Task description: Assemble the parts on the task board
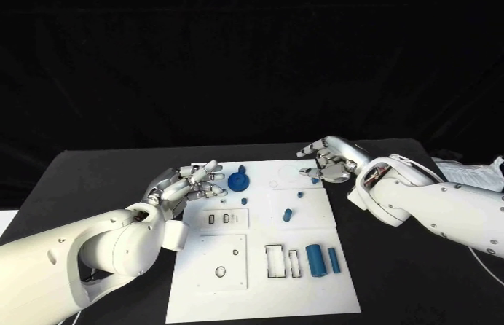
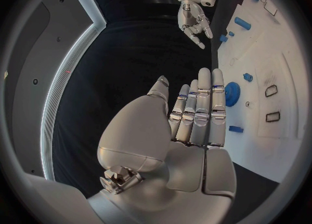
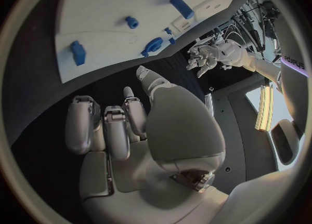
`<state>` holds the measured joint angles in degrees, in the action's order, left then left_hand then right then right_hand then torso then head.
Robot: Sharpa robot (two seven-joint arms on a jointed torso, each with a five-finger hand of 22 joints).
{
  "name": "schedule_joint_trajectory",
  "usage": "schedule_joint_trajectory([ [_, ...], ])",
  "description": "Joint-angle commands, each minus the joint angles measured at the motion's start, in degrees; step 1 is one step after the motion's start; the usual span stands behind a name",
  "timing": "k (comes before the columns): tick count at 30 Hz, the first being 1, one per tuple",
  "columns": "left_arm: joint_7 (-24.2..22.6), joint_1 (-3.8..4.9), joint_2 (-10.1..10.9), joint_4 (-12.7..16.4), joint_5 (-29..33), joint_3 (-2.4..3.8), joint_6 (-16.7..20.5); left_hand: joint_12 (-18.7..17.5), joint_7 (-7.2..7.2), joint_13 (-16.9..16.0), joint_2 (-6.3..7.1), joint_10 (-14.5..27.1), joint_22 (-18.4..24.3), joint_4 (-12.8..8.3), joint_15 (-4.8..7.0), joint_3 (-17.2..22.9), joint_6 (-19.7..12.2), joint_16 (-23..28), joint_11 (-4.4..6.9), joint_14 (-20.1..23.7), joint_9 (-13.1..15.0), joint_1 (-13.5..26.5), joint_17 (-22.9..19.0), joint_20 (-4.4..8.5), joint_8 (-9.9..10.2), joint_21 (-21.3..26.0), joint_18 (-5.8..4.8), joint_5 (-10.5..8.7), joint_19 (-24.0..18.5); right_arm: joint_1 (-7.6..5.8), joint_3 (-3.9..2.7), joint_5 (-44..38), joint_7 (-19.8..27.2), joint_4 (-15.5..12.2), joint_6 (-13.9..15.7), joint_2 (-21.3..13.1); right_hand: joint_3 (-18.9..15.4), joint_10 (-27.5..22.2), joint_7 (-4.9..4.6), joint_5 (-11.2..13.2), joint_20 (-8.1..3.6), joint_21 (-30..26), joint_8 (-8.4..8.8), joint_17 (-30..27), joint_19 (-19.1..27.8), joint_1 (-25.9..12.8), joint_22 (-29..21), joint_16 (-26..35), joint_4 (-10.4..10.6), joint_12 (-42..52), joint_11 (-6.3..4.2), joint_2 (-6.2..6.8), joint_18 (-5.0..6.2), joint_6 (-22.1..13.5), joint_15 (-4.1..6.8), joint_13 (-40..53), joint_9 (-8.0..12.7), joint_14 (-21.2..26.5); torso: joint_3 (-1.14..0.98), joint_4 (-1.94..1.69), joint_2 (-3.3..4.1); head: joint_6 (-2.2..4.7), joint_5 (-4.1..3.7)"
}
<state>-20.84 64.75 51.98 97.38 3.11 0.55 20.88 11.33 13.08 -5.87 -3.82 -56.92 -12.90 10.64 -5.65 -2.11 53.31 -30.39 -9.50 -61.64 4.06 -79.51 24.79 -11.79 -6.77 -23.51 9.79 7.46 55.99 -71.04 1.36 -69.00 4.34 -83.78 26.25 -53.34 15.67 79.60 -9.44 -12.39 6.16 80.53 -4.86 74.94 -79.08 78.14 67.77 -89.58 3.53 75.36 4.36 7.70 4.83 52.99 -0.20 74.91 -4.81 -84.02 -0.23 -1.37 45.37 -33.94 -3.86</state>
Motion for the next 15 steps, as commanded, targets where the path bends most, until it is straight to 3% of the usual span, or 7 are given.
schedule_joint_trajectory([
  [1,-1.37,-0.05,-0.15,-0.15,-0.4,0.04,-3.05,0.23,0.01,-0.03,0.44,0.29,-0.08,0.01,-0.04,-0.45,-0.46,-0.2,0.06,0.49,0.0,0.44,0.06,0.12,0.15,-0.33,0.39,0.1,-0.48,0.01,0.01,2.27,5.02,1.75,-4.51,-0.8,-0.18,-0.32,-0.07,0.42,-0.12,-0.27,0.12,14.19,0.33,0.43,0.01,0.07,-0.39,-0.45,0.02,0.24,-0.34,0.11,0.14,0.74,0.1,-5.76,-0.29,0.51,-0.17,0.08,-0.28],
  [7,-1.4,-0.13,-0.24,-0.48,-0.45,0.04,-3.08,0.24,0.01,-0.03,0.43,0.29,-0.08,0.02,-0.04,-0.46,-0.45,-0.21,0.06,0.5,0.0,0.47,0.07,0.12,0.14,-0.33,0.39,0.1,-0.49,0.25,0.06,2.32,5.42,4.16,-5.39,-1.08,-0.3,-0.4,-0.08,0.49,-0.11,-0.28,0.15,14.27,0.34,0.46,-0.01,0.03,-0.47,-0.57,0.02,0.31,-0.34,0.07,0.14,0.64,0.12,-5.78,-0.58,0.6,-0.16,-0.21,-0.41],
  [9,-1.39,-0.15,-0.26,-0.54,-0.46,0.04,-3.07,0.24,0.01,-0.03,0.43,0.29,-0.08,0.02,-0.04,-0.46,-0.45,-0.21,0.06,0.5,0.0,0.47,0.07,0.12,0.14,-0.33,0.39,0.1,-0.49,0.42,0.08,2.27,5.29,5.03,-5.7,-0.83,-0.32,-0.46,-0.08,0.5,-0.11,-0.29,0.16,14.26,0.35,0.47,-0.03,0.03,-0.49,-0.65,0.02,0.32,-0.33,0.05,0.14,0.56,0.12,-5.78,-0.44,0.52,-0.14,-0.3,-0.53],
  [15,-1.29,-0.21,-0.22,-0.62,-0.47,0.03,-3.05,0.25,0.01,-0.03,0.41,0.29,-0.08,0.03,-0.04,-0.46,-0.45,-0.22,0.06,0.51,0.01,0.48,0.07,0.11,0.14,-0.33,0.39,0.11,-0.49,1.11,0.09,2.09,4.79,7.21,-6.51,0.16,-0.49,-0.69,-0.12,0.61,-0.11,-0.38,0.31,14.11,0.43,0.44,-0.2,0.11,-0.52,-0.98,0.06,0.23,-0.3,-0.2,0.11,0.28,0.19,-5.74,-0.34,0.44,-0.14,-0.54,-0.66],
])
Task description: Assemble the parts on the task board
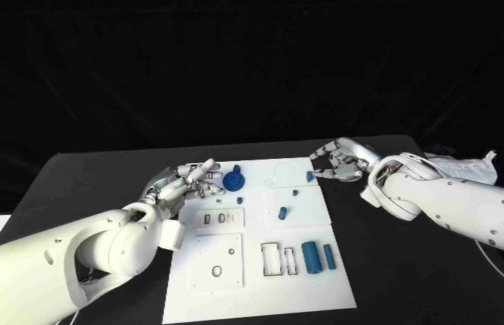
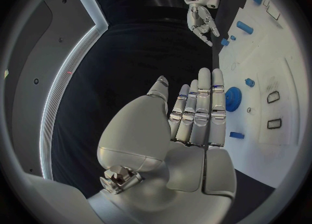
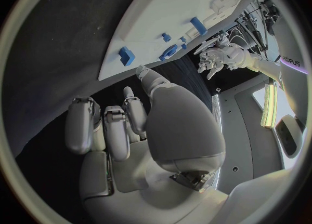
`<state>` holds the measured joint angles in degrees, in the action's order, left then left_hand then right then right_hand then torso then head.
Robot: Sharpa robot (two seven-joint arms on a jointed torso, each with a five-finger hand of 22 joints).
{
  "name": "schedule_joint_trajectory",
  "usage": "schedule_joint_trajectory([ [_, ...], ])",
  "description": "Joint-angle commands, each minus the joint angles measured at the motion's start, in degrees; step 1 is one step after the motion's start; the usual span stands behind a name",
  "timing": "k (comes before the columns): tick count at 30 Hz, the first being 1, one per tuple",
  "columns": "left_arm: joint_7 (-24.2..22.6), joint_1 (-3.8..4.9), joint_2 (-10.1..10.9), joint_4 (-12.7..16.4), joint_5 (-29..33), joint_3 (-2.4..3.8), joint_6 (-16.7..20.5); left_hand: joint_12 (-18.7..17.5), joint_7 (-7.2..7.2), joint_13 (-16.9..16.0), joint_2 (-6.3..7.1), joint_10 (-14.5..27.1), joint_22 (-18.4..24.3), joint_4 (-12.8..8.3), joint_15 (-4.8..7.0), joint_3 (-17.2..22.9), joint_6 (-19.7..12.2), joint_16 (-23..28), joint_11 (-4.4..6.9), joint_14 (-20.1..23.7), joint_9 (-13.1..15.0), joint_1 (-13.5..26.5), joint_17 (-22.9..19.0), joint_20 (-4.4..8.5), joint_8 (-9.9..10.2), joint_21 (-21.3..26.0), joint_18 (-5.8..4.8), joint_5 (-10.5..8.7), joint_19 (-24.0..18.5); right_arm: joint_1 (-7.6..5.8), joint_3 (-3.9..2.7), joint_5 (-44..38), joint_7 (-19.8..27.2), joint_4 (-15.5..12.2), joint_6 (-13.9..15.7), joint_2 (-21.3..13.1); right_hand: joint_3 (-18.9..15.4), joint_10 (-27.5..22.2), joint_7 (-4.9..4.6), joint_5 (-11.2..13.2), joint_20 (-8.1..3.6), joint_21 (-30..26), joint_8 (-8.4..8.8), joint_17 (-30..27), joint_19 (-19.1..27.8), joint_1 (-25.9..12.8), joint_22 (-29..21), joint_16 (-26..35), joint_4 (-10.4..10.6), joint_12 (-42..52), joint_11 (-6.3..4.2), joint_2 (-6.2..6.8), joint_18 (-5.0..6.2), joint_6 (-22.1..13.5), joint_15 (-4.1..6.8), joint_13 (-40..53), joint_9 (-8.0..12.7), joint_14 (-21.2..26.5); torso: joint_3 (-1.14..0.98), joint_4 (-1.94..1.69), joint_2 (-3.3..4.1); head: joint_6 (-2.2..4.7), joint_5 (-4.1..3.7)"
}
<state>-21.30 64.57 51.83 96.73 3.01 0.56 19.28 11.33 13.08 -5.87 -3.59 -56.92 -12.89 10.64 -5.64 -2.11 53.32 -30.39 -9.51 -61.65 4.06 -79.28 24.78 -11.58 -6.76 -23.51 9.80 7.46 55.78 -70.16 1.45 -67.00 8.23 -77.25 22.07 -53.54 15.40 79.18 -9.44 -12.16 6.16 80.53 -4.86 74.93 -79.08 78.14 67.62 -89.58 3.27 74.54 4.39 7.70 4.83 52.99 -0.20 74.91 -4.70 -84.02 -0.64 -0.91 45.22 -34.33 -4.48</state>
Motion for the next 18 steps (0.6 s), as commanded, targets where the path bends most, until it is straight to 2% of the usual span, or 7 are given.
schedule_joint_trajectory([
  [1,-0.83,-0.04,-0.04,0.03,-0.36,0.03,-1.43,0.26,0.01,-0.03,0.18,0.29,-0.09,0.03,-0.04,-0.46,-0.45,-0.22,0.07,0.52,0.01,0.24,0.08,-0.1,0.13,-0.33,0.38,0.11,-0.28,0.33,0.01,0.06,0.88,0.95,-2.47,0.51,-0.23,-0.31,-0.13,0.39,-0.1,-0.39,0.32,14.12,0.45,0.45,-0.07,0.11,-0.26,-0.21,0.04,0.21,-0.3,-0.22,0.11,0.25,0.08,-5.74,0.09,0.03,-0.01,-0.23,-0.02],
  [7,-0.76,-0.07,0.04,0.03,-0.37,0.02,-1.35,0.28,0.01,-0.04,0.11,0.29,-0.1,0.02,-0.04,-0.45,-0.44,-0.24,0.07,0.54,0.01,0.23,0.09,-0.1,0.12,-0.33,0.39,0.13,-0.3,0.83,0.02,-0.57,0.74,2.0,-3.35,1.21,-0.21,-0.22,-0.15,0.32,-0.09,-0.4,0.37,14.14,0.44,0.67,-0.06,0.11,-0.4,-0.09,0.04,-0.06,-0.31,-0.29,0.09,0.38,0.11,-5.74,0.14,0.05,-0.02,-0.56,0.19],
  [18,-0.67,-0.07,0.07,0.02,-0.37,0.02,-1.22,0.3,0.0,-0.04,0.07,0.3,-0.11,0.0,-0.04,-0.43,-0.44,-0.26,0.08,0.56,0.02,0.2,0.1,-0.1,0.11,-0.34,0.39,0.14,-0.32,1.44,0.02,-1.2,0.35,3.02,-4.11,2.35,-0.21,0.06,-0.11,0.23,-0.08,-0.36,0.03,14.23,0.38,0.8,0.03,0.06,-0.48,0.21,0.02,-0.87,-0.32,0.38,0.1,0.69,-0.02,-5.77,0.11,0.04,-0.04,-0.64,0.25],
])
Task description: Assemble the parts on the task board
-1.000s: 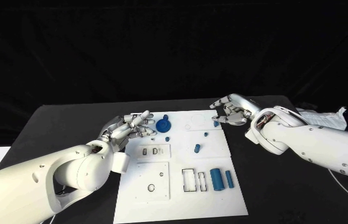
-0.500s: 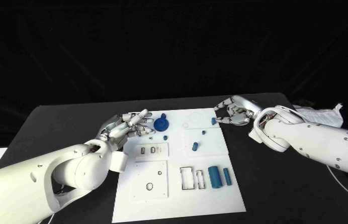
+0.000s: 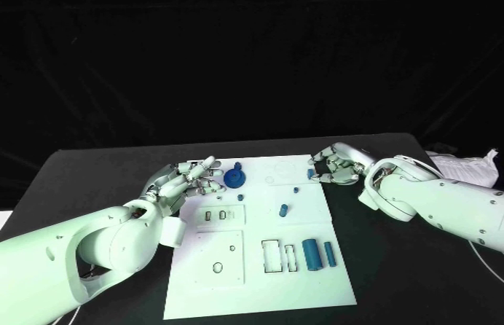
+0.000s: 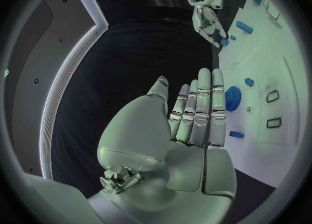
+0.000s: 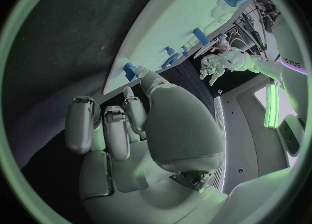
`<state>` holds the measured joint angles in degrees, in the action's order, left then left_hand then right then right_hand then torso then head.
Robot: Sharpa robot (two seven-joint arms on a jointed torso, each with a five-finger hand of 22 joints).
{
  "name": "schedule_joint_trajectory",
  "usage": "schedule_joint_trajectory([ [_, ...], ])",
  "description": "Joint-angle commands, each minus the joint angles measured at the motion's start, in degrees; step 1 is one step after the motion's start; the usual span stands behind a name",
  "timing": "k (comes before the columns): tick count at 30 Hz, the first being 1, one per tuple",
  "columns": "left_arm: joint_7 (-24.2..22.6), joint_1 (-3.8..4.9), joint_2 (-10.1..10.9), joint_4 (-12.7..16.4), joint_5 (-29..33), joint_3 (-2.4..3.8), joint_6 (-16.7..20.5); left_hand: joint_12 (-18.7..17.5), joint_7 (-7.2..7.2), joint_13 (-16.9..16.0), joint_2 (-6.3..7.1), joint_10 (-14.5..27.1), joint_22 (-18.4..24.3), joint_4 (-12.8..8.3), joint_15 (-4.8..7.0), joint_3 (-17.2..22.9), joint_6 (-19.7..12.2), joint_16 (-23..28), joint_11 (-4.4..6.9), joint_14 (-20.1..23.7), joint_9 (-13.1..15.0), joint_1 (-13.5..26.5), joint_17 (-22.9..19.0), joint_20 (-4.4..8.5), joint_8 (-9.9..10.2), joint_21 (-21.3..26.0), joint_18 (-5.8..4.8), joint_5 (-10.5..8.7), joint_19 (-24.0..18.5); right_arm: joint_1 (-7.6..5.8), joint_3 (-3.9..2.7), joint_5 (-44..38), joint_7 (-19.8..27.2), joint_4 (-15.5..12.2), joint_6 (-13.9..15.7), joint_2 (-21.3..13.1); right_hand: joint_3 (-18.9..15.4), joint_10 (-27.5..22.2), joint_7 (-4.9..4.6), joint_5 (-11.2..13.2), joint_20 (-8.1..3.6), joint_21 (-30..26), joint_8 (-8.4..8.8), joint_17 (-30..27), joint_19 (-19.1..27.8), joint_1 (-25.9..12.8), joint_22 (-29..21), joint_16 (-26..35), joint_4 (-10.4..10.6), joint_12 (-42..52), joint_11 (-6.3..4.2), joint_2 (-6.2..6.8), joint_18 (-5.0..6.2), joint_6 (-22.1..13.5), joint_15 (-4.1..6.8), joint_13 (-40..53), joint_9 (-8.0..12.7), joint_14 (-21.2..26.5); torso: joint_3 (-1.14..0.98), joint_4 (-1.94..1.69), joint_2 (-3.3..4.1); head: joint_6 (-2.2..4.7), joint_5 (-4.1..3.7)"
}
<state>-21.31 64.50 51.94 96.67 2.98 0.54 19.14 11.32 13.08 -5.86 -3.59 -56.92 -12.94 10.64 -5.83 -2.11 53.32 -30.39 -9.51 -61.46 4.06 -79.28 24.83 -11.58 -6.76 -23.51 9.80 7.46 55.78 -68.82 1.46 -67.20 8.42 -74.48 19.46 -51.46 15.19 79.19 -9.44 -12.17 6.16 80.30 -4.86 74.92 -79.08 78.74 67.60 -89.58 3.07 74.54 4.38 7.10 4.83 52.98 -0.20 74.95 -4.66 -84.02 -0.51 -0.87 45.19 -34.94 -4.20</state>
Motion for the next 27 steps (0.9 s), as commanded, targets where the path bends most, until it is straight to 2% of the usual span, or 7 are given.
schedule_joint_trajectory([
  [1,-0.64,0.0,-0.05,0.08,-0.33,0.04,-1.08,0.3,0.0,-0.04,0.07,0.3,-0.06,0.0,0.14,-0.43,-0.44,-0.26,0.08,0.37,0.02,0.21,0.05,-0.1,0.11,-0.34,0.39,0.14,-0.32,0.14,0.0,-1.08,0.13,0.36,-1.53,0.39,-0.01,0.11,-0.09,0.23,-0.08,-0.13,-0.06,14.28,0.36,0.22,0.07,0.04,-0.32,0.26,0.0,-0.41,-0.32,0.56,0.11,0.7,-0.1,-5.77,-0.01,0.0,-0.01,-0.04,-0.02],
  [12,-0.46,0.0,-0.08,-0.01,-0.33,0.04,-1.01,0.3,0.0,-0.04,0.07,0.3,-0.06,0.0,0.14,-0.43,-0.44,-0.26,0.08,0.37,0.02,0.21,0.05,-0.1,0.11,-0.34,0.39,0.14,-0.32,0.5,0.01,-1.69,-0.01,1.45,-1.9,1.44,0.18,0.53,0.23,0.25,-0.23,-0.04,-1.0,14.37,0.22,0.32,0.25,-0.01,-0.59,0.69,-0.28,-1.62,-0.35,2.77,0.32,1.14,-0.44,-5.8,-0.02,0.05,-0.01,-0.21,0.18],
  [18,-0.39,0.0,-0.13,-0.05,-0.33,0.04,-1.08,0.38,0.0,-0.04,-0.18,0.36,-0.1,-0.12,0.16,-0.3,-0.45,-0.37,0.08,0.45,0.03,0.03,0.09,-0.11,0.07,-0.37,0.41,0.19,-0.37,0.71,0.01,-1.73,0.08,2.05,-1.9,1.81,0.36,0.78,0.61,0.19,-0.41,0.03,-1.52,14.46,0.14,0.25,0.38,-0.07,-0.63,0.95,-0.6,-2.26,-0.37,4.1,0.56,1.41,-0.62,-5.82,-0.03,0.03,-0.04,-0.17,0.17],
  [21,-0.48,0.0,-0.13,-0.12,-0.33,0.04,-0.97,0.41,0.0,-0.04,-0.3,0.38,-0.12,-0.17,0.16,-0.24,-0.46,-0.42,0.08,0.48,0.03,-0.05,0.11,-0.12,0.06,-0.39,0.41,0.2,-0.39,0.8,0.01,-1.73,0.13,2.21,-1.89,1.96,0.45,0.9,0.82,0.2,-0.52,0.08,-1.77,14.53,0.07,0.28,0.48,-0.1,-0.72,1.07,-0.78,-2.49,-0.39,4.77,0.7,1.54,-0.71,-5.84,-0.03,0.04,-0.03,-0.25,0.51],
  [27,-0.52,0.0,-0.1,-0.19,-0.33,0.03,-0.92,0.43,0.0,-0.04,-0.37,0.39,-0.14,-0.21,0.16,-0.19,-0.46,-0.45,0.09,0.49,0.03,-0.11,0.12,-0.12,0.05,-0.41,0.42,0.21,-0.4,0.88,0.01,-1.74,0.04,2.38,-1.67,2.17,0.61,1.07,1.29,0.24,-0.78,0.16,-2.28,14.62,-0.04,0.25,0.65,-0.15,-0.85,1.23,-1.16,-2.94,-0.42,6.08,1.01,1.71,-0.92,-5.86,-0.01,0.02,-0.02,-0.21,0.4],
])
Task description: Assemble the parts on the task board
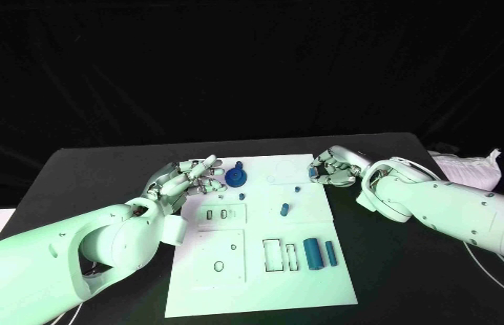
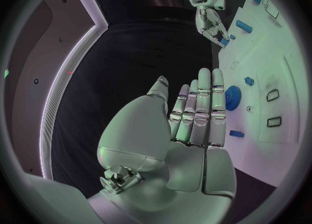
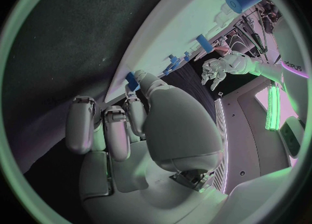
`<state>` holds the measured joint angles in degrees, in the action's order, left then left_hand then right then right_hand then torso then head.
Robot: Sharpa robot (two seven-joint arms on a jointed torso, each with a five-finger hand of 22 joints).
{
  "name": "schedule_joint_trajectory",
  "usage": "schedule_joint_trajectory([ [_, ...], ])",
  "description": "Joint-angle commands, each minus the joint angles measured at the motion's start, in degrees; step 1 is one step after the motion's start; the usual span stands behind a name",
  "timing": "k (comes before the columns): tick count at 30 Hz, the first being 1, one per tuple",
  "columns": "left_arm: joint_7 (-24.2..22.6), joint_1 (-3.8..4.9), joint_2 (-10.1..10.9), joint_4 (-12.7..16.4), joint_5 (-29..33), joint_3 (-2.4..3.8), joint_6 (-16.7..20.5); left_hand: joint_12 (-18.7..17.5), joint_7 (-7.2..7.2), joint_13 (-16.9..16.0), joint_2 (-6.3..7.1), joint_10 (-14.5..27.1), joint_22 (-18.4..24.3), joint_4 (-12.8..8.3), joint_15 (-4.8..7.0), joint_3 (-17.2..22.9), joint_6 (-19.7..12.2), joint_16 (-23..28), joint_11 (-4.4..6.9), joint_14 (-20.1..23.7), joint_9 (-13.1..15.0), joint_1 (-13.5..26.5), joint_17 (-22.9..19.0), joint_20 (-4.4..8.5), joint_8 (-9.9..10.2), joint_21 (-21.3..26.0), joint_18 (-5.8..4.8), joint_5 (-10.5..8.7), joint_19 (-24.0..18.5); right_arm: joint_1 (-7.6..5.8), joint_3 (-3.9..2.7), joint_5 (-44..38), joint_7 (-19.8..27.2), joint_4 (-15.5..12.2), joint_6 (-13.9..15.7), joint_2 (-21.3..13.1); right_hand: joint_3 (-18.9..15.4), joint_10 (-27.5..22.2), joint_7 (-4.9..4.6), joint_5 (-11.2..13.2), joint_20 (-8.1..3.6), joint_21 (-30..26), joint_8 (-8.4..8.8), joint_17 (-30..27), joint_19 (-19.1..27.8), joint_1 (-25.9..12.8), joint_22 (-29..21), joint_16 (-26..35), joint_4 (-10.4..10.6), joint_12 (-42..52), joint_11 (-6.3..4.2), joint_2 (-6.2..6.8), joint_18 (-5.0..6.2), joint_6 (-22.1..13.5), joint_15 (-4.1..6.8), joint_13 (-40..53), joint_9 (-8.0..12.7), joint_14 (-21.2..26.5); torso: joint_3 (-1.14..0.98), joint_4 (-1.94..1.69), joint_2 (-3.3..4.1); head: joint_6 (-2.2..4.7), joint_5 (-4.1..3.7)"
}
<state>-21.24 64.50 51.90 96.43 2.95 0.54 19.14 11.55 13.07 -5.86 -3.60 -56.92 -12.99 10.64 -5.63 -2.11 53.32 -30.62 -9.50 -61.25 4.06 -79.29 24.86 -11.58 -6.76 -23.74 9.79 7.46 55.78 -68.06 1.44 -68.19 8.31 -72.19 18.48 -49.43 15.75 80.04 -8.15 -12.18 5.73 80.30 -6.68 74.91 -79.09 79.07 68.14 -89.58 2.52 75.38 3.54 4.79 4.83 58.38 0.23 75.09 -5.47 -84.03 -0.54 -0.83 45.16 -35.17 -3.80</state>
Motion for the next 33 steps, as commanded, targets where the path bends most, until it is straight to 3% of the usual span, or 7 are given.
schedule_joint_trajectory([
  [1,-0.59,0.01,-0.05,0.06,-0.3,0.03,-0.92,0.21,0.0,-0.04,-0.36,0.4,-0.09,-0.22,-0.04,-0.19,-0.46,-0.21,0.08,0.29,0.03,-0.1,0.09,-0.12,0.05,-0.17,0.42,0.21,-0.4,0.12,0.03,-0.75,0.1,0.13,-0.66,0.17,0.07,0.25,0.11,0.25,-0.42,0.17,-0.58,14.66,-0.04,-0.11,0.13,-0.17,-0.31,0.41,-0.4,-0.71,-0.42,0.95,0.65,1.6,-0.15,-5.86,0.02,-0.01,0.01,-0.03,-0.04],
  [13,-0.48,0.01,-0.03,0.05,-0.3,0.03,-0.93,0.21,0.0,-0.04,-0.36,0.4,-0.09,-0.22,-0.04,-0.19,-0.46,-0.21,0.08,0.29,0.03,-0.1,0.09,-0.12,0.05,-0.17,0.42,0.21,-0.4,0.16,0.03,-0.32,-0.82,0.28,0.54,0.69,-0.35,0.57,0.67,1.0,-0.9,0.27,-1.06,14.75,-0.2,-1.08,0.35,-0.22,-0.02,0.63,-0.9,-1.0,-0.47,2.11,1.13,1.87,-0.42,-5.89,0.01,-0.03,0.0,-0.24,-0.09],
  [19,-0.44,0.01,-0.05,0.01,-0.3,0.03,-0.92,0.24,0.0,-0.04,-0.42,0.4,-0.1,-0.28,-0.04,-0.15,-0.46,-0.26,0.09,0.31,0.04,-0.18,0.1,-0.12,0.03,-0.19,0.43,0.21,-0.41,0.16,0.03,0.51,-2.14,-0.06,3.29,0.67,0.12,0.83,1.25,1.03,-1.18,0.43,-1.67,14.83,-0.42,-0.8,0.67,-0.26,-0.12,0.83,-1.37,-2.23,-0.53,3.31,1.49,2.1,-0.8,-5.9,0.02,-0.08,-0.03,-0.18,-0.01],
  [23,-0.45,0.01,-0.08,-0.23,-0.3,0.02,-0.97,0.24,0.0,-0.04,-0.42,0.4,-0.1,-0.28,-0.04,-0.15,-0.46,-0.26,0.09,0.31,0.04,-0.18,0.1,-0.12,0.03,-0.19,0.43,0.21,-0.41,0.15,-0.04,3.84,-3.36,-2.26,6.25,0.26,1.52,0.93,1.62,1.72,-1.59,0.5,-1.95,14.75,-0.53,0.31,0.8,-0.22,-0.83,0.78,-1.76,-4.02,-0.55,3.75,1.89,2.15,-1.17,-5.89,0.03,-0.04,-0.06,-0.22,0.04],
  [26,-0.46,0.01,-0.08,-0.59,-0.3,0.02,-0.93,0.24,0.0,-0.04,-0.42,0.4,-0.1,-0.28,-0.04,-0.15,-0.46,-0.26,0.09,0.31,0.04,-0.18,0.1,-0.12,0.03,-0.19,0.43,0.21,-0.41,0.0,-0.15,5.54,-4.45,-4.66,7.39,-0.11,1.84,0.82,1.53,1.66,-1.66,0.49,-1.82,14.62,-0.54,0.36,0.78,-0.14,-1.04,0.57,-1.73,-4.23,-0.56,3.49,1.91,2.0,-1.21,-5.86,0.02,-0.03,-0.16,-0.12,0.21],
  [28,-0.48,0.01,-0.07,-0.81,-0.3,0.02,-0.88,0.24,0.0,-0.04,-0.42,0.4,-0.1,-0.28,-0.04,-0.15,-0.46,-0.26,0.09,0.31,0.04,-0.18,0.1,-0.12,0.03,-0.19,0.43,0.21,-0.41,-0.18,-0.19,6.01,-5.5,-6.33,7.66,-0.23,1.89,0.66,1.4,1.65,-1.68,0.44,-1.63,14.53,-0.49,0.02,0.66,-0.09,-0.94,0.31,-1.62,-4.29,-0.54,3.18,1.85,1.8,-1.2,-5.83,0.15,-0.01,-0.2,-0.07,0.17],
  [33,-0.56,0.01,-0.23,-1.68,-0.3,0.01,-0.86,0.3,-0.02,-0.04,-0.47,0.43,-0.14,-0.43,-0.03,-0.09,-0.48,-0.33,0.1,0.36,0.04,-0.35,0.13,-0.12,0.02,-0.22,0.44,0.21,-0.44,-0.7,-0.23,5.09,-9.35,-10.07,7.65,0.08,1.81,-0.03,1.15,-1.61,-1.51,-0.04,-1.02,13.78,-0.02,-2.71,-0.31,0.36,0.63,-0.79,-1.38,-4.38,-0.37,2.39,1.63,0.98,-1.25,-5.65,0.4,-0.25,-0.56,-0.18,0.33],
])
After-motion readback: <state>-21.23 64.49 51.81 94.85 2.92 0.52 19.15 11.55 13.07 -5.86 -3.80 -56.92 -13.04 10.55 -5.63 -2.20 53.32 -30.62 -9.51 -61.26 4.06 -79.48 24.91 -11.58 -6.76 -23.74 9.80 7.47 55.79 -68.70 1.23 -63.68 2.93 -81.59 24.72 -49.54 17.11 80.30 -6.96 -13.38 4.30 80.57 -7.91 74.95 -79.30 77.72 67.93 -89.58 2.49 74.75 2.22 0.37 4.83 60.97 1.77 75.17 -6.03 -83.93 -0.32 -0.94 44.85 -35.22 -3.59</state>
